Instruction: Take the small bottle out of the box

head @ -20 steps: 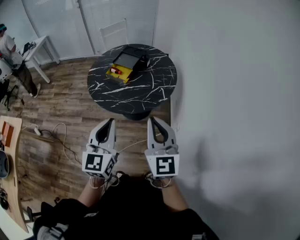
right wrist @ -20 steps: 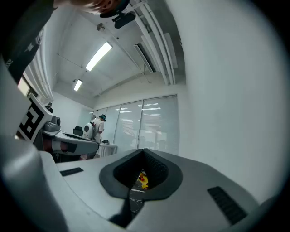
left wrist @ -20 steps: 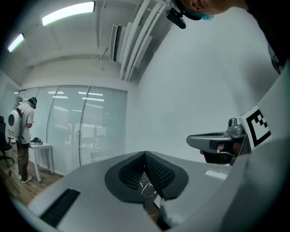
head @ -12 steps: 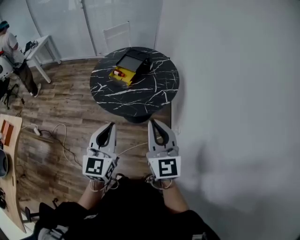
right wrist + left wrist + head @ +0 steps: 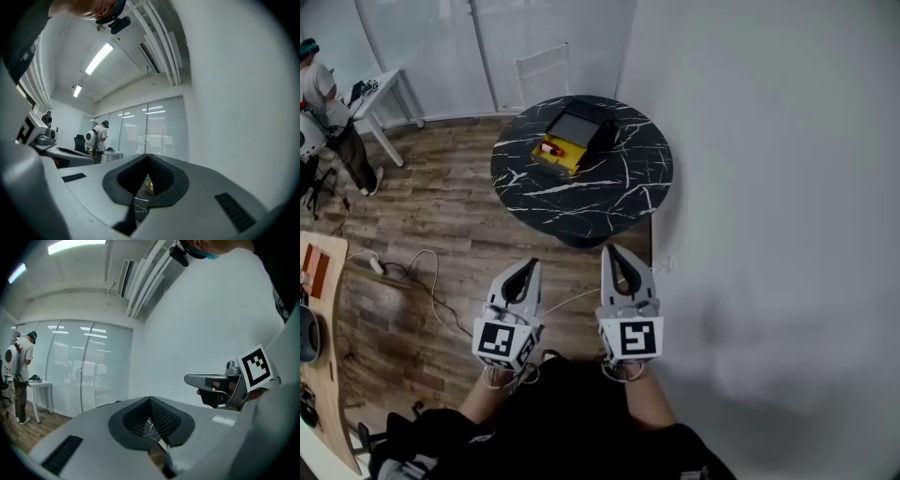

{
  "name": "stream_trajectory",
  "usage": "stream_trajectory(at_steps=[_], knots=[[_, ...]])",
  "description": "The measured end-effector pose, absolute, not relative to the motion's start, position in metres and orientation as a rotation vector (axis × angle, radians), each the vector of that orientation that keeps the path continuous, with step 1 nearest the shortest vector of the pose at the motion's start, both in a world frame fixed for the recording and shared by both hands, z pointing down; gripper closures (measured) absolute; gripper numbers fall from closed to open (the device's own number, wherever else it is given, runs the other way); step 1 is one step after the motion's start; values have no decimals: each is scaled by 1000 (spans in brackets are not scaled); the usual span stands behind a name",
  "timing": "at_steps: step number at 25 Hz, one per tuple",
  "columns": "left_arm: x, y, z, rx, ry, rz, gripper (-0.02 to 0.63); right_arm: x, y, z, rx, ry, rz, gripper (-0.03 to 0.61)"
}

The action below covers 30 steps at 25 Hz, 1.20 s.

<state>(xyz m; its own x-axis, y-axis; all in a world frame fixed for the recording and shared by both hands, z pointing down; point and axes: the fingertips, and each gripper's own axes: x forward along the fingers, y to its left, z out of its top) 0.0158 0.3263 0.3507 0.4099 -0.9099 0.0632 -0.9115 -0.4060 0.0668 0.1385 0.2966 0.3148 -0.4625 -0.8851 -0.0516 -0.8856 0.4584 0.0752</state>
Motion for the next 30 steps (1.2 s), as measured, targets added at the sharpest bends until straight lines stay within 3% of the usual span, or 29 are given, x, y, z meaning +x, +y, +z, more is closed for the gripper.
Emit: stream_trajectory(at_steps=[13,30], knots=[[-17,285,384,2582,-1544,48,615,117,270,340,-1755,2654,117,583],[4,136,382,2546,-1607,197,615,131,102,341,-1594,2692,0,583]])
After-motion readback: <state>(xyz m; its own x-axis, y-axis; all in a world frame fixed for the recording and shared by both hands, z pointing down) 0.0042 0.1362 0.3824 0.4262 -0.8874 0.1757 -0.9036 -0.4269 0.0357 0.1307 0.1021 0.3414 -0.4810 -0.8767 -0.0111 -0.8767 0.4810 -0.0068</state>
